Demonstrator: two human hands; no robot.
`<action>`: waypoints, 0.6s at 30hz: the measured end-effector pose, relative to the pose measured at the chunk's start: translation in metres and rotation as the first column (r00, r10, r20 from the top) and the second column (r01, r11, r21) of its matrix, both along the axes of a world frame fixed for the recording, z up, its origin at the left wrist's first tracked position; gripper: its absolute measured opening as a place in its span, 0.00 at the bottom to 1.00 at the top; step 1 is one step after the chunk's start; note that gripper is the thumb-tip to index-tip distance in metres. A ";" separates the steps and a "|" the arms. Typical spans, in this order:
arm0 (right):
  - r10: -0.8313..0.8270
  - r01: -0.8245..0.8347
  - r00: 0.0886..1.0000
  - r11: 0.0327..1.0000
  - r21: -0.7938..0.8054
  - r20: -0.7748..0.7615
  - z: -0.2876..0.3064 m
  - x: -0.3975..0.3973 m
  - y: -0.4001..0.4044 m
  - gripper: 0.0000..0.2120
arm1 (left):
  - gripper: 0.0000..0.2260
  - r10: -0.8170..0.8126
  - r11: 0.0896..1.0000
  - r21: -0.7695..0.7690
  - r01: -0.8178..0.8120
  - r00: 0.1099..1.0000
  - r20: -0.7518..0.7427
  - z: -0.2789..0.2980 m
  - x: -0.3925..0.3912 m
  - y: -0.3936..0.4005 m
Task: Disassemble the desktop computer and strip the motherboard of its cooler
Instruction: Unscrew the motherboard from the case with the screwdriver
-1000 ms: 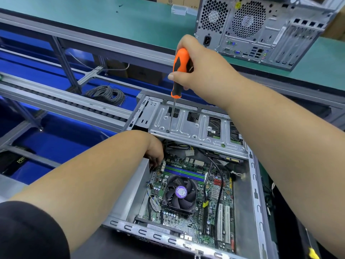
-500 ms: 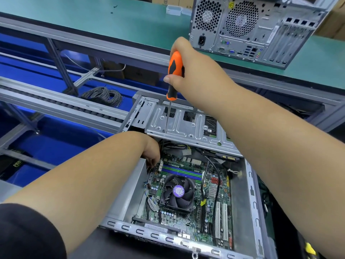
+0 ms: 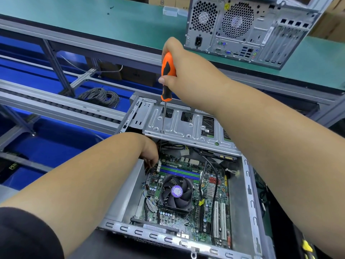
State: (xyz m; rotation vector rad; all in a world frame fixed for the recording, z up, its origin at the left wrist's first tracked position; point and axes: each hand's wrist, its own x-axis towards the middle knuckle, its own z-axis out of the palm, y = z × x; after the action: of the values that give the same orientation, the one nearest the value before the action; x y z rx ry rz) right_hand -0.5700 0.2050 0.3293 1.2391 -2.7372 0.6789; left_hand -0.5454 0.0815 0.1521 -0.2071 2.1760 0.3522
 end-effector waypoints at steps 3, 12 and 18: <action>0.018 -0.018 1.000 1.000 0.006 -0.013 0.004 0.001 -0.002 0.13 | 0.16 0.007 1.000 0.008 -0.007 1.000 -0.020 0.002 0.000 0.000; 0.014 -0.014 1.000 1.000 0.016 0.006 0.001 -0.002 0.000 0.15 | 0.19 0.013 1.000 0.020 -0.013 1.000 -0.008 0.006 0.006 0.004; 0.017 -0.017 1.000 1.000 0.004 0.008 0.005 -0.002 0.001 0.14 | 0.18 0.040 0.999 0.030 -0.040 0.999 -0.006 0.005 0.005 0.002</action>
State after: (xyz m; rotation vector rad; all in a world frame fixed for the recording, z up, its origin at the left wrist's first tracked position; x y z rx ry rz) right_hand -0.5717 0.2057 0.3346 1.2641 -2.7392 0.6815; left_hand -0.5409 0.0835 0.1570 -0.2332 2.1742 0.4080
